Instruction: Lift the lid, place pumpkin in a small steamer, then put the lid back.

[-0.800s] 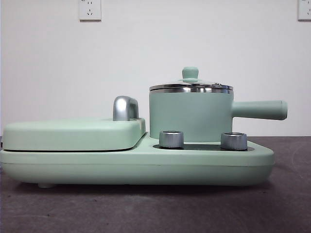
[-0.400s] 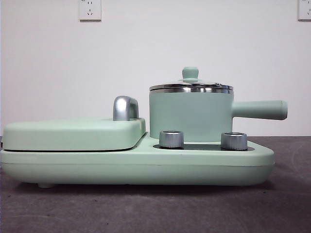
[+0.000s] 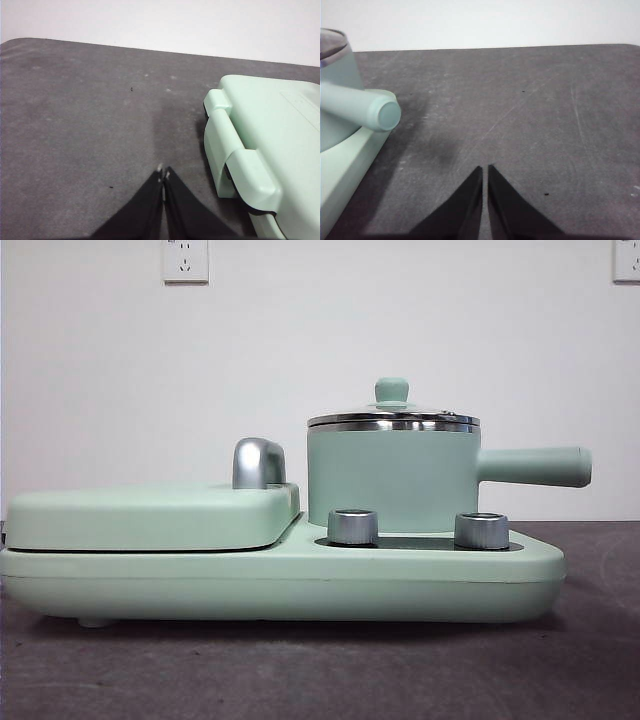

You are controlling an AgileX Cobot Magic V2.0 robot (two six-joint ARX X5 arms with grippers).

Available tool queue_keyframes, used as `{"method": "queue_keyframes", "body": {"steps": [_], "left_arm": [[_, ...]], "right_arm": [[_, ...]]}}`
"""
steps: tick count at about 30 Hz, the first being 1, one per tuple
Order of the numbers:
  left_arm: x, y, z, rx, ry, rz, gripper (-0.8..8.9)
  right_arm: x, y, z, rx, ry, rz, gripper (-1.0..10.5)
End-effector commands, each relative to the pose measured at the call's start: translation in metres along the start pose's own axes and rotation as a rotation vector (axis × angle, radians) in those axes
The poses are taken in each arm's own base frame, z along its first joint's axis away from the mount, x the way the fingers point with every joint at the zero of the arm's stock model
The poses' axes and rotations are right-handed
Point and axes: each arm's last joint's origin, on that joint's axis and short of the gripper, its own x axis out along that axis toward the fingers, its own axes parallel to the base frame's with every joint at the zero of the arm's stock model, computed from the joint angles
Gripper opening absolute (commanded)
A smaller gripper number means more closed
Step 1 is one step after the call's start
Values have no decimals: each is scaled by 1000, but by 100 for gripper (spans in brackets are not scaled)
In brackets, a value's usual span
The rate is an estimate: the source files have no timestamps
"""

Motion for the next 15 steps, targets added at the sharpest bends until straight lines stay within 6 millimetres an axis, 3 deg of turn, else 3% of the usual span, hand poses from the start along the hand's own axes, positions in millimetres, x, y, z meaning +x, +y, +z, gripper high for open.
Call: {"method": "queue_keyframes", "body": {"steps": [1,15], "left_arm": [[2,1,-6,9,23,5,6],[2,1,-6,9,22,5,6]], "right_arm": [[0,0,-2,-23,11,2,16],[0,0,0,-22,-13,-1,16]]}}
